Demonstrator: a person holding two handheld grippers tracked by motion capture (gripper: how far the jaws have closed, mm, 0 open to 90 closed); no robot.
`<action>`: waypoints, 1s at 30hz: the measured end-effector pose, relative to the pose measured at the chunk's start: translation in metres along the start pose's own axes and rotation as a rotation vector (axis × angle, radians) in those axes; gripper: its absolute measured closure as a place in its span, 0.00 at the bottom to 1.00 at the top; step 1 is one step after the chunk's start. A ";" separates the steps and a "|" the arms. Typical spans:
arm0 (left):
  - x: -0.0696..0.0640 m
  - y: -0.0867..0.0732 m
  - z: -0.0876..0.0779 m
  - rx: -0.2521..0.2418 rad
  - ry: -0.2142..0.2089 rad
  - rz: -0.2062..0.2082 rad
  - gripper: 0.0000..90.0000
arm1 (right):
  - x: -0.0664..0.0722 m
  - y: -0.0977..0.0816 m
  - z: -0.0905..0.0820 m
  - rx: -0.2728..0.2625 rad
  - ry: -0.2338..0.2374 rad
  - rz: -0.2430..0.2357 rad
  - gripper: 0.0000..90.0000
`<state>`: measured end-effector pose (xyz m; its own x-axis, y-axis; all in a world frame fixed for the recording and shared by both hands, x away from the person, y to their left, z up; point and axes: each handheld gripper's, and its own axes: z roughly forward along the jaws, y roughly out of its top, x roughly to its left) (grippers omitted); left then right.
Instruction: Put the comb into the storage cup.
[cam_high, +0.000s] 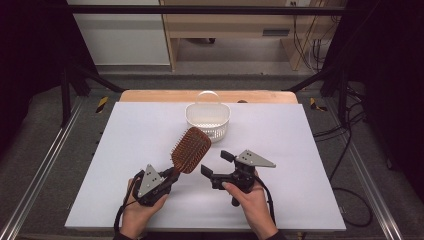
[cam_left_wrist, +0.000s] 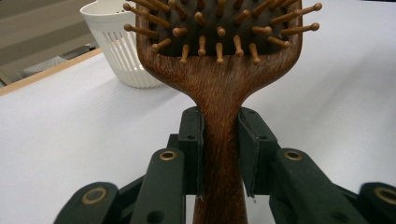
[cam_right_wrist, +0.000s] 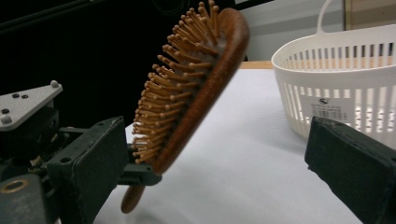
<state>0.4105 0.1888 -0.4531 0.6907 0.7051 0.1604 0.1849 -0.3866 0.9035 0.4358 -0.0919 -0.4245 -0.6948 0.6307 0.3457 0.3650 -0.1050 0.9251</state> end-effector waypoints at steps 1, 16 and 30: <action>-0.001 0.000 0.000 -0.004 0.000 0.003 0.80 | 0.001 0.000 0.002 0.003 0.003 0.003 0.08; -0.011 0.003 -0.001 -0.037 -0.004 0.022 0.80 | 0.017 0.020 0.028 0.012 0.059 0.035 0.15; -0.013 0.002 0.000 -0.043 -0.013 0.035 0.80 | 0.010 0.031 0.036 0.024 0.084 0.111 0.33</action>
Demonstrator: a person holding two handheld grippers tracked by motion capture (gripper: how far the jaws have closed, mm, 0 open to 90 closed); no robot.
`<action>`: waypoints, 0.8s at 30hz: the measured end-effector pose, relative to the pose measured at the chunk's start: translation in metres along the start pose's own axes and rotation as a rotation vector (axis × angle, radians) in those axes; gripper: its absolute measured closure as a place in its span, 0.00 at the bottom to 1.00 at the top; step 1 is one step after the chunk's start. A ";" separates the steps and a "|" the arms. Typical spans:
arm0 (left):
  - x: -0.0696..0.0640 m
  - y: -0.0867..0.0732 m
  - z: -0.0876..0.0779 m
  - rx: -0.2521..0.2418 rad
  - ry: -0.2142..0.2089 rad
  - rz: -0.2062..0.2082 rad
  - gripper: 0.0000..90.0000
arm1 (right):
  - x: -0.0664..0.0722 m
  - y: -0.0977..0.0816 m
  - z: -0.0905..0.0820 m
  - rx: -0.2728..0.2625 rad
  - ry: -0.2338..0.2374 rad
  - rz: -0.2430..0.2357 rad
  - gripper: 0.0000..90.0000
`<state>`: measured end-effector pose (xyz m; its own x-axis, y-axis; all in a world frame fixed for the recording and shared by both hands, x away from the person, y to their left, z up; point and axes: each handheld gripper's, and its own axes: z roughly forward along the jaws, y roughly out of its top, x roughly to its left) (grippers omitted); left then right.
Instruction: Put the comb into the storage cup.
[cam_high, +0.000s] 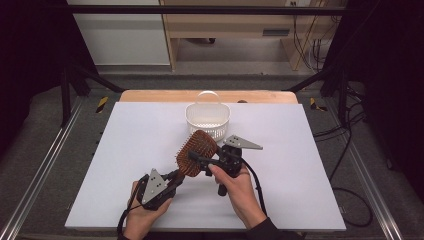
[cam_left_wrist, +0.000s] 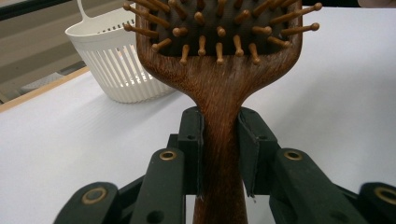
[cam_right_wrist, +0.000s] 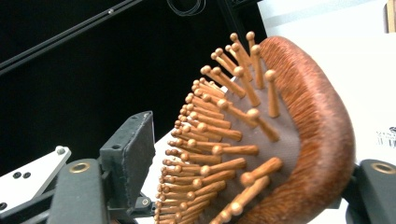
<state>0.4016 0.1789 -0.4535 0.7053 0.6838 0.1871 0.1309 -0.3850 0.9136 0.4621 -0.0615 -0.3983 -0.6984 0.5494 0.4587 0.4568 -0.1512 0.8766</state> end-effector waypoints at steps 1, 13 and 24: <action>0.001 0.000 0.000 -0.001 -0.001 -0.002 0.80 | -0.001 0.000 0.000 0.000 0.003 0.003 0.34; 0.004 -0.001 -0.002 -0.009 0.005 -0.008 0.80 | -0.002 0.002 0.003 -0.016 0.017 0.049 0.44; 0.006 -0.002 -0.003 -0.021 0.013 -0.022 0.81 | 0.001 0.005 0.004 -0.029 0.047 0.069 0.52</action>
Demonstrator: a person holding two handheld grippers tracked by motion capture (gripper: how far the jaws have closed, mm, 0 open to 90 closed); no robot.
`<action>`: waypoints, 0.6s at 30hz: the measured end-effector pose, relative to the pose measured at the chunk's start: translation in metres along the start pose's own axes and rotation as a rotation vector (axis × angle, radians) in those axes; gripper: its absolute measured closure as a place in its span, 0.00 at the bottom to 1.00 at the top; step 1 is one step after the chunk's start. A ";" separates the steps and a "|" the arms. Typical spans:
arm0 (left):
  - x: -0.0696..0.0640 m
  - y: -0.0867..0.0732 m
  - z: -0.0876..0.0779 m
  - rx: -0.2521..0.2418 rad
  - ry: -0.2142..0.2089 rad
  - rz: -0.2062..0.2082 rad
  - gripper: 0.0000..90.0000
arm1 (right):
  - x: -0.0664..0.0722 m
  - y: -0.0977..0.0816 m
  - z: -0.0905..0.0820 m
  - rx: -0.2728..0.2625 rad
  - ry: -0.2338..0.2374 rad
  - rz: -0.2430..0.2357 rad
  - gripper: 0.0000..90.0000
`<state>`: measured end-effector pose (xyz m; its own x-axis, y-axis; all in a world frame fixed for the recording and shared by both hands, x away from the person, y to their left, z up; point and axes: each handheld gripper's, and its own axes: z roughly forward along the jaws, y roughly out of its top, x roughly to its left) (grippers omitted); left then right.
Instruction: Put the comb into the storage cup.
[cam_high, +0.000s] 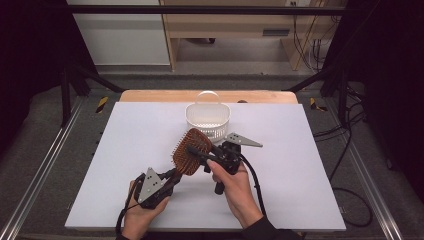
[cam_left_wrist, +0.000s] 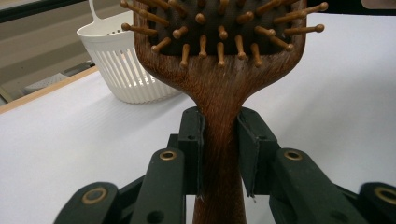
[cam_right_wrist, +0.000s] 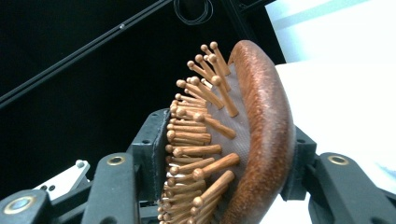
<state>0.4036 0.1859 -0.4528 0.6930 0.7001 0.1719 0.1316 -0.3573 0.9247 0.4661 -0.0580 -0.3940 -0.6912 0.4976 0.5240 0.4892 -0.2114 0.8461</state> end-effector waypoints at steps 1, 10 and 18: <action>0.000 0.000 0.000 0.000 0.002 -0.001 0.81 | 0.001 0.000 0.000 0.000 0.000 -0.002 0.53; 0.004 0.000 -0.003 -0.019 0.007 -0.023 0.81 | 0.010 0.004 0.006 0.001 -0.007 -0.040 0.57; 0.008 -0.002 -0.003 -0.023 0.008 -0.039 0.80 | 0.015 0.006 0.012 0.002 -0.013 -0.047 0.58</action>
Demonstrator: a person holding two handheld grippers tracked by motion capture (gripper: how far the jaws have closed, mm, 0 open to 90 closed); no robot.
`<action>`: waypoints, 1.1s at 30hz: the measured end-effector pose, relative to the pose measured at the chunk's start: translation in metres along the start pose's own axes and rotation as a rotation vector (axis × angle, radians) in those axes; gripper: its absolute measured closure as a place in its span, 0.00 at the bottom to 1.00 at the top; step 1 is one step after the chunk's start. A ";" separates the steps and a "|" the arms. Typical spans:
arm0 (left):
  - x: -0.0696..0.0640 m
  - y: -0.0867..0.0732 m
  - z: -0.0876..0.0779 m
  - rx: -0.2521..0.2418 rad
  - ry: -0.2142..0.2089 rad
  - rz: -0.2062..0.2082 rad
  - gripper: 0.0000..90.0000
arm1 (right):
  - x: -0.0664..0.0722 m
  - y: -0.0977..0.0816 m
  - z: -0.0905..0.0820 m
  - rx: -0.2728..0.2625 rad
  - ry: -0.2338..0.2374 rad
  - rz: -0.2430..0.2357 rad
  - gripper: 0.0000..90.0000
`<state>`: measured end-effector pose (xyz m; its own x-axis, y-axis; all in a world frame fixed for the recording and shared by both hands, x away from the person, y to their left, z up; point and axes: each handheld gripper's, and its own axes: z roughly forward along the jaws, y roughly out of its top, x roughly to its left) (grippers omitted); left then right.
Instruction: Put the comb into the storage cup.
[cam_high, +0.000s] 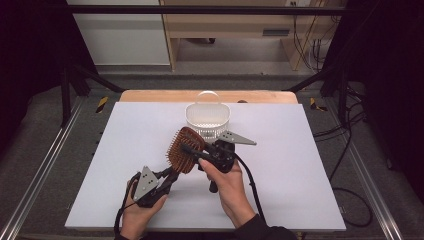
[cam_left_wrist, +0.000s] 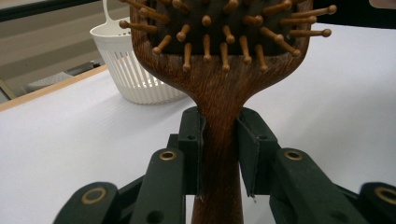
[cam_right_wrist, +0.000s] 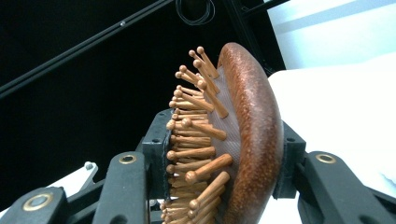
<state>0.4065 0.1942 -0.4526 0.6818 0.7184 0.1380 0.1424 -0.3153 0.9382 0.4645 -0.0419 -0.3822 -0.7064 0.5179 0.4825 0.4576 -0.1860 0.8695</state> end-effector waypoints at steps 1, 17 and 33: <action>0.001 0.000 0.000 -0.005 0.000 -0.004 0.80 | 0.001 0.000 0.001 -0.001 -0.001 0.001 0.58; 0.005 0.000 -0.001 -0.062 0.021 -0.069 0.75 | 0.009 0.009 0.007 -0.003 -0.017 -0.014 0.58; 0.012 -0.002 -0.021 -0.153 0.166 -0.174 0.19 | -0.003 0.044 0.010 -0.093 -0.100 -0.018 0.58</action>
<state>0.3997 0.2168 -0.4466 0.5281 0.8491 0.0086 0.1288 -0.0901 0.9876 0.4925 -0.0432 -0.3461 -0.6548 0.6016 0.4575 0.3894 -0.2502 0.8864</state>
